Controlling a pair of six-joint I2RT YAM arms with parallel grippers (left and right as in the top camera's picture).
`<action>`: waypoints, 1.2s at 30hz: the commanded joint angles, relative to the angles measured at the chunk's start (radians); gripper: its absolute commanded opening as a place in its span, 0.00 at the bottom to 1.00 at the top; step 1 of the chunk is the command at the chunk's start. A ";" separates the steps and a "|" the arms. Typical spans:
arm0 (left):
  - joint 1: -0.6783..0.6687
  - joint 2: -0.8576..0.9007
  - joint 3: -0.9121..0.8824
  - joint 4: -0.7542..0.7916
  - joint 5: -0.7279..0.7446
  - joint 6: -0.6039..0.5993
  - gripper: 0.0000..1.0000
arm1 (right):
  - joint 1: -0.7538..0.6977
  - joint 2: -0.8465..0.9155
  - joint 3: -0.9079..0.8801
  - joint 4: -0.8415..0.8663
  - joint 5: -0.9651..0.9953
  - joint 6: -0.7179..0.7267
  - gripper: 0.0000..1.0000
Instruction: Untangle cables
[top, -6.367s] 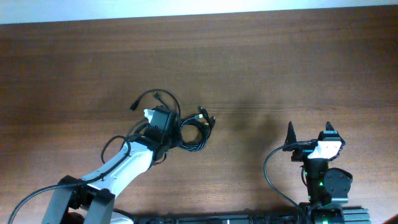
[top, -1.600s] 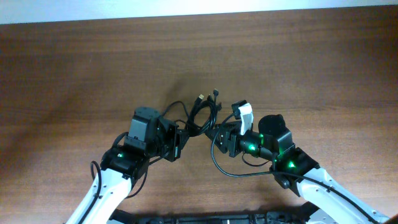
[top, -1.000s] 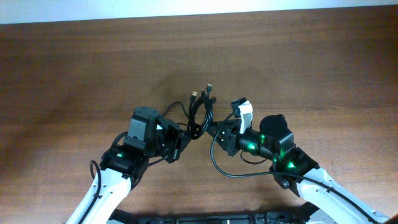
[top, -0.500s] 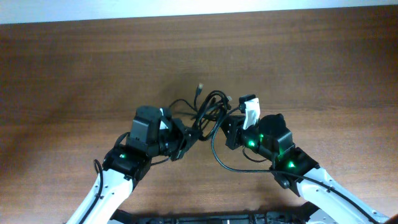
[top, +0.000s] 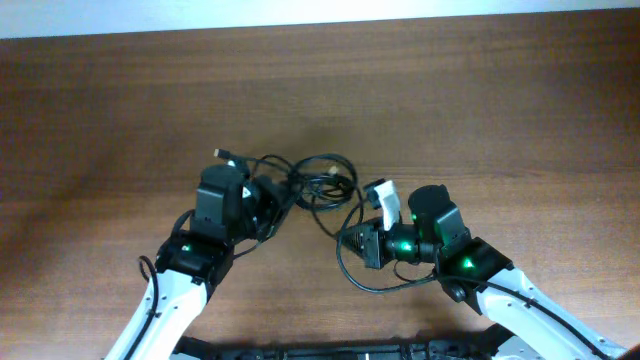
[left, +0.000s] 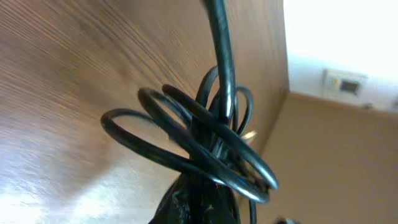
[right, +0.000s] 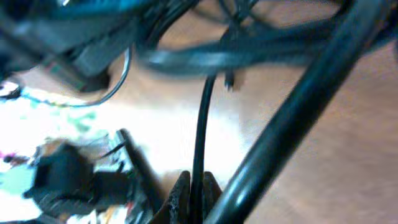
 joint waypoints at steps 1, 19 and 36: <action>0.038 -0.007 0.015 0.010 -0.119 0.010 0.00 | 0.000 0.002 0.002 -0.047 -0.118 -0.010 0.04; 0.086 -0.007 0.015 0.027 -0.039 -0.143 0.00 | 0.000 0.002 0.002 -0.053 0.013 0.203 0.99; 0.071 -0.007 0.015 0.027 0.152 -0.452 0.01 | 0.000 0.092 0.002 0.122 0.309 0.753 0.70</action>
